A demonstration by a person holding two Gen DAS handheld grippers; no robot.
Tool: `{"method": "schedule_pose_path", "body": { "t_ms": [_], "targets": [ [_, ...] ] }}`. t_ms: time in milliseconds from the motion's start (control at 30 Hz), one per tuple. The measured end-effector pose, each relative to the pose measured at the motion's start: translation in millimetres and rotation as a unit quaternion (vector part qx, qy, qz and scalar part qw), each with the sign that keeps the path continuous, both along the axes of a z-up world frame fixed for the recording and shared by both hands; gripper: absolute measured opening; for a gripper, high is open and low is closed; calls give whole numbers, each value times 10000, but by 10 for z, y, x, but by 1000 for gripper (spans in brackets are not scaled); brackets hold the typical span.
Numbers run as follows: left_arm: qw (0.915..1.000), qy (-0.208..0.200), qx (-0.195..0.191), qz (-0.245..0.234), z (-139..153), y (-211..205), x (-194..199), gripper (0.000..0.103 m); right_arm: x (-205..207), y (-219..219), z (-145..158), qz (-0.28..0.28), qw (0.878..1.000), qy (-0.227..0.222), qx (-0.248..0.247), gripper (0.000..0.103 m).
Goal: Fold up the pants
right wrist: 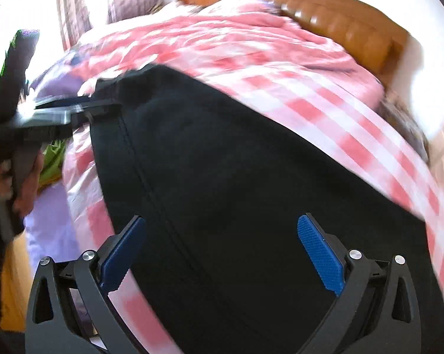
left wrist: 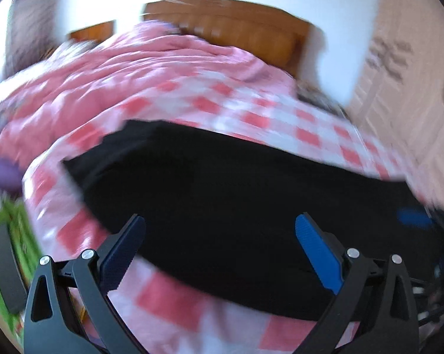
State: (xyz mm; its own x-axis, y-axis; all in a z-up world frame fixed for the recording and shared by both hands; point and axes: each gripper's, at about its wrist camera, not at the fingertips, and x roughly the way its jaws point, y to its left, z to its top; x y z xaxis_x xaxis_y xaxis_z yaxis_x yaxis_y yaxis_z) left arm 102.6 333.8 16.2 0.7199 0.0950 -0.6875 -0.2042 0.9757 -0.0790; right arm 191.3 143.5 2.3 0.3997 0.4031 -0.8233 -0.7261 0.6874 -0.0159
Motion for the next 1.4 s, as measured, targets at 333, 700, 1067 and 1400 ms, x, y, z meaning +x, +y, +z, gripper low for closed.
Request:
{"method": "schedule_pose_path", "body": {
  "t_ms": [333,700,1067,1400],
  "targets": [
    [9942,582,843,-337,-469,-378,238,102,92,-199,-342,-49,9979,643,92,99],
    [9949,576,740,-378,-487,-309,250,102,-74,-568,-325,-284,9964,792,117,99],
    [9949,585,735,-379,-483,-308,248,102,56,-1045,-184,-1183,9921,421,87,99],
    [9951,582,741,-305,-442,-303,232,102,-18,-1616,-408,-1519,9868,553,22,99]
  ]
}}
